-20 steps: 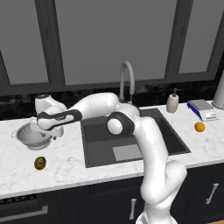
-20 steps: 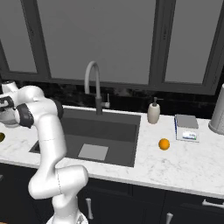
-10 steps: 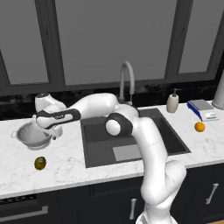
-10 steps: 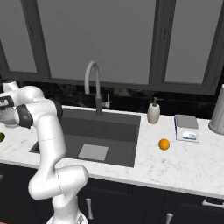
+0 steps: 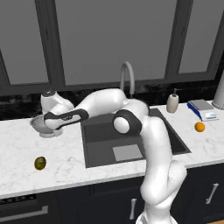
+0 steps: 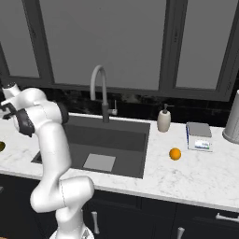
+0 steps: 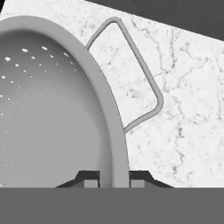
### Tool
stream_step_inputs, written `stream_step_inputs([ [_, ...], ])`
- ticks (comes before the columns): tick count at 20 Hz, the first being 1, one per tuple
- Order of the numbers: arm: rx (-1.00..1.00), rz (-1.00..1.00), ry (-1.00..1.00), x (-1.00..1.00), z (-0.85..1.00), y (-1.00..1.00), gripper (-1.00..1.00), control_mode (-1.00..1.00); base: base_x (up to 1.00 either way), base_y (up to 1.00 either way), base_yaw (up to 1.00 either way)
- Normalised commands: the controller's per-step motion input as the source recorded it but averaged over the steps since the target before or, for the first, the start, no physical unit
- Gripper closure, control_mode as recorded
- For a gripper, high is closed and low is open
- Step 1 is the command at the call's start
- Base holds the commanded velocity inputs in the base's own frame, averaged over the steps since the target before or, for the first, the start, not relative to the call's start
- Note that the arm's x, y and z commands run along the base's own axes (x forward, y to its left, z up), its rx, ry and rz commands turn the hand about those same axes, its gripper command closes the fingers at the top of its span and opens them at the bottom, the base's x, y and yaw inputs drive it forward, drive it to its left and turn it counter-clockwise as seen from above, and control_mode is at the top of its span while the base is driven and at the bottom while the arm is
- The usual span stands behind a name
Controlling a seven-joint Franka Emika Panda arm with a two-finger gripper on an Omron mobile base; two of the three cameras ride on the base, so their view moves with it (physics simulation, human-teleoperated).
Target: Put the colander in the sink, put the kiwi, orange in the colander, and turn on the sink faucet and pour water over the colander.
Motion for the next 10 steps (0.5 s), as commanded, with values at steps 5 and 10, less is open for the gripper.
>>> stream_step_inputs([
  [5,0.19,-0.28,-0.54,-0.68,0.04,-0.52,1.00,-1.00,0.00,0.00,0.00],
  [10,0.19,-0.17,-0.70,-1.00,0.04,-0.40,1.00,-1.00,0.00,0.00,0.00],
])
